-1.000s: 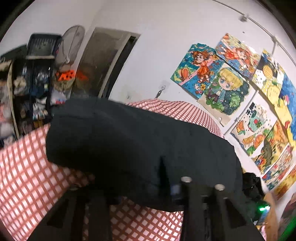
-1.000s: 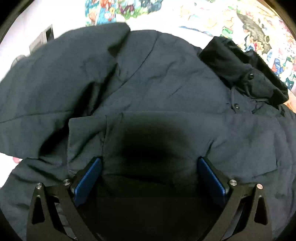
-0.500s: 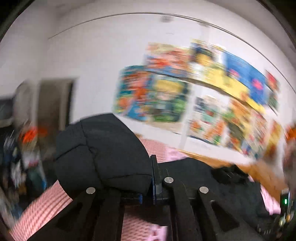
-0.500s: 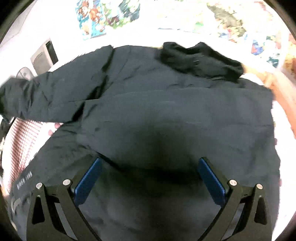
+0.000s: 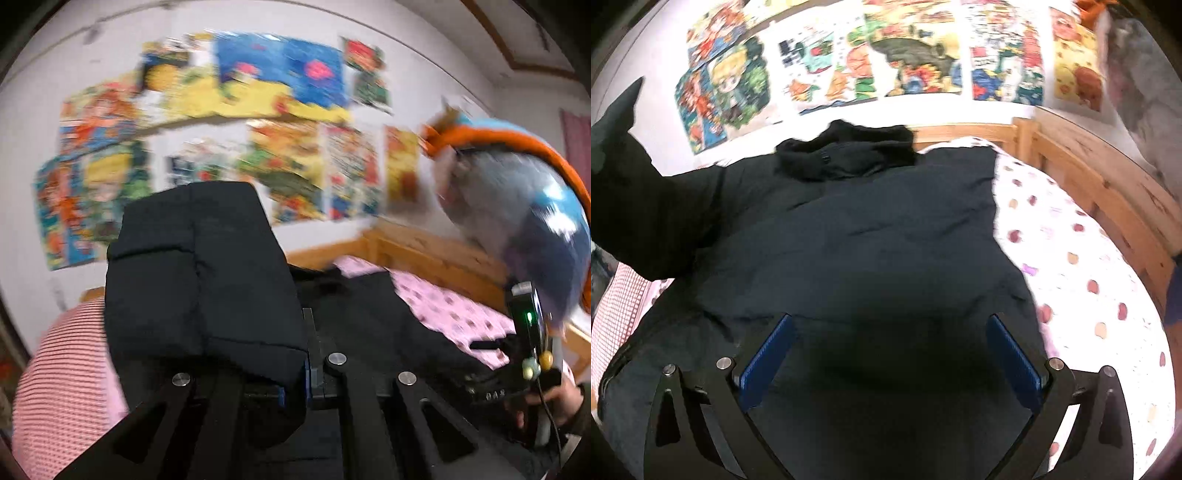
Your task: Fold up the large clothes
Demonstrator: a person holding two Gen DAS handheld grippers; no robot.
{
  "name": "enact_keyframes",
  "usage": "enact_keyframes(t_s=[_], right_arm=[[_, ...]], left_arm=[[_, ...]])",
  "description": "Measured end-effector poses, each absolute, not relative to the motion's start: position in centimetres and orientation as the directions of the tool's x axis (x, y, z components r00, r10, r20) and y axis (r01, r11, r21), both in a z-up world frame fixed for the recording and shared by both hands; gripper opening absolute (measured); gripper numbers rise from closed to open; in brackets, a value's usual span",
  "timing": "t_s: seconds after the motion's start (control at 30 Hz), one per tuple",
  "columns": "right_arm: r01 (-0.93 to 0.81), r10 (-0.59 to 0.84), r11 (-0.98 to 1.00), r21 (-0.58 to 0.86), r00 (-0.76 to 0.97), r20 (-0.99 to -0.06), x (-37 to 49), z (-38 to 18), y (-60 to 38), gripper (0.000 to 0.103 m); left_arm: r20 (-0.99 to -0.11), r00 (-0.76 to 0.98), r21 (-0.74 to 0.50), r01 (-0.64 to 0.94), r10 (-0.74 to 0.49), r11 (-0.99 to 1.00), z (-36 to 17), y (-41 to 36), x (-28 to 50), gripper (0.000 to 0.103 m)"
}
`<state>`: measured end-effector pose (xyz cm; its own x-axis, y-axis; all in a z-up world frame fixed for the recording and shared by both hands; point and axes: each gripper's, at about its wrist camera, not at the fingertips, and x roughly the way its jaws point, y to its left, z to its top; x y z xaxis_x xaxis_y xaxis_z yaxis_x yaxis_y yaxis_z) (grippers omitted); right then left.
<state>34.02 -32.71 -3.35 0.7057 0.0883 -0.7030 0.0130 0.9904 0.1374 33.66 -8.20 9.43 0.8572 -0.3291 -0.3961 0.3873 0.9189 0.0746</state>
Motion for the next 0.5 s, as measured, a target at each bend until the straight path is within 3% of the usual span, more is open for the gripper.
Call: enact_keyframes(t_s=[0.13, 0.33, 0.43, 0.5], right_arm=[[0.057, 0.058, 0.989, 0.135, 0.697, -0.715, 34.1, -4.8, -34.7, 0.102], [0.117, 0.053, 0.978, 0.171, 0.656, -0.753, 34.3, -6.8, -37.4, 0.102], [0.138, 0.083, 0.964, 0.228, 0.659, -0.747, 34.1, -7.5, -38.3, 0.102], [0.132, 0.108, 0.957, 0.26, 0.668, -0.736, 34.1, -7.7, -38.6, 0.102]], left_arm=[[-0.542, 0.721, 0.007, 0.517, -0.432, 0.856, 6.1, -13.1, 36.3, 0.007], [-0.664, 0.532, -0.092, 0.639, -0.525, 0.764, 1.3, -17.1, 38.0, 0.012], [-0.722, 0.442, -0.118, 0.681, -0.533, 0.723, -0.7, -17.7, 38.2, 0.029], [-0.734, 0.377, -0.175, 0.698, -0.564, 0.694, -1.3, -17.2, 38.2, 0.06]])
